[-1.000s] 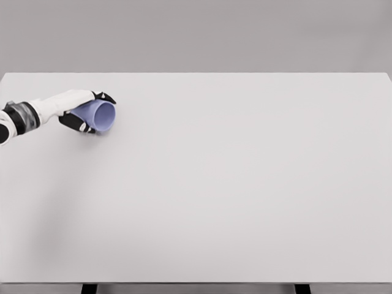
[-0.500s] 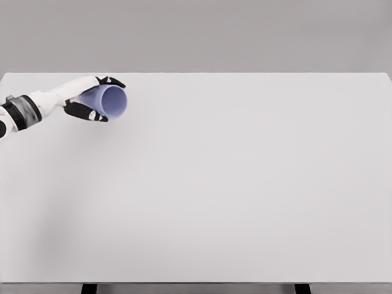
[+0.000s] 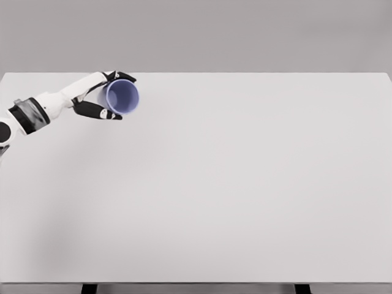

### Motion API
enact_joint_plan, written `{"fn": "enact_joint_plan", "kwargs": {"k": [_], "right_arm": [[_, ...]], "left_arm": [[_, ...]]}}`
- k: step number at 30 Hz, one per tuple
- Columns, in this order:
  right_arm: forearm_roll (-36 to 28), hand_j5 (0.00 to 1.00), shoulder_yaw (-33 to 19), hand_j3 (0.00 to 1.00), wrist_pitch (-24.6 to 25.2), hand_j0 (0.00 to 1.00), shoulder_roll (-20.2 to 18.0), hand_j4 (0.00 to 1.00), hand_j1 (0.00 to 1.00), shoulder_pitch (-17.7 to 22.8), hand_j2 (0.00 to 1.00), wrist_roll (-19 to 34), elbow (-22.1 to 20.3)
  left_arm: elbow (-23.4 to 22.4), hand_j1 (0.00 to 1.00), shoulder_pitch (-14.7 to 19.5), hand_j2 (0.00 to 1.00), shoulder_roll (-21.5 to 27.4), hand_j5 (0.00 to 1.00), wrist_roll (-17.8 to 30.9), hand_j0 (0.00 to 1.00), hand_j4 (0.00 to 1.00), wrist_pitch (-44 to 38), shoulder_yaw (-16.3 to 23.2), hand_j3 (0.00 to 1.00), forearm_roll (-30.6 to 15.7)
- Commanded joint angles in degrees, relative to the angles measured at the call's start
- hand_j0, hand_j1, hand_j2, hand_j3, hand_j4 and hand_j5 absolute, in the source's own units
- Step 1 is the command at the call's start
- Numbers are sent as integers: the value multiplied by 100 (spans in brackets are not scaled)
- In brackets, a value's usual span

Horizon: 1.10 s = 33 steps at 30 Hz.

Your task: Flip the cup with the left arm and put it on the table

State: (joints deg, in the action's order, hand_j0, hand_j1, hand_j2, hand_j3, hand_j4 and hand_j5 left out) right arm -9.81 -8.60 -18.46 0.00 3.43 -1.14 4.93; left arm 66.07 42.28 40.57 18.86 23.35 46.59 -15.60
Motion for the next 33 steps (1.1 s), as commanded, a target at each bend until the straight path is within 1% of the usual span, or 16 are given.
{"fn": "enact_joint_plan", "kwargs": {"k": [1, 5, 7, 9, 11, 13, 14, 15, 16, 18, 22, 33], "right_arm": [[-4, 100, -2, 100, 0, 100, 0, 100, 100, 0, 100, 0, -1], [-4, 100, -2, 100, 0, 100, 0, 100, 100, 0, 100, 0, -1], [-4, 100, -2, 100, 0, 100, 0, 100, 100, 0, 100, 0, -1], [-4, 100, -2, 100, 0, 100, 0, 100, 100, 0, 100, 0, -1], [-4, 100, -2, 100, 0, 100, 0, 100, 100, 0, 100, 0, -1], [-4, 100, -2, 100, 0, 100, 0, 100, 100, 0, 100, 0, -1], [-4, 100, -2, 100, -8, 100, 0, 100, 100, -9, 100, 0, -1], [-4, 100, -2, 100, 0, 100, 0, 100, 100, 0, 100, 9, -1], [-4, 100, -2, 100, 0, 100, 0, 100, 100, -9, 100, 0, -1], [-4, 100, -2, 100, -8, 100, 0, 100, 100, 0, 100, 0, -1], [-4, 100, -2, 100, 0, 100, 0, 100, 100, -9, 100, 0, -1], [-4, 100, -2, 100, 0, 100, 0, 100, 100, 0, 100, 0, -1]], "left_arm": [[82, 80, 0, 80, -5, 80, 3, 80, 80, -6, -18, 80, -224], [170, 80, -97, 80, -14, 80, -5, 80, 80, -15, -36, 80, -505], [249, 80, -106, 80, -14, 80, -5, 80, 80, -24, -36, 80, -549], [372, 80, -185, 80, -14, 80, -5, 80, 80, -59, -54, 80, -654], [425, 80, -228, 80, -23, 80, -5, 80, 80, -68, -54, 80, -663], [469, 80, -343, 80, -75, 80, -5, 80, 80, -68, -211, 80, -663], [512, 80, -448, 80, -93, 80, -5, 80, 80, -94, -352, 80, -663], [574, 80, -475, 80, -93, 80, -5, 80, 80, -103, -379, 80, -663], [583, 80, -475, 80, -93, 80, -5, 80, 80, -103, -379, 80, -672], [583, 80, -475, 80, -128, 80, -5, 80, 80, -103, -379, 80, -839], [583, 80, -519, 80, -163, 80, -5, 80, 80, -112, -379, 80, -953], [565, 81, -703, 81, -339, 81, -5, 81, 81, -112, -379, 81, -1050]]}}
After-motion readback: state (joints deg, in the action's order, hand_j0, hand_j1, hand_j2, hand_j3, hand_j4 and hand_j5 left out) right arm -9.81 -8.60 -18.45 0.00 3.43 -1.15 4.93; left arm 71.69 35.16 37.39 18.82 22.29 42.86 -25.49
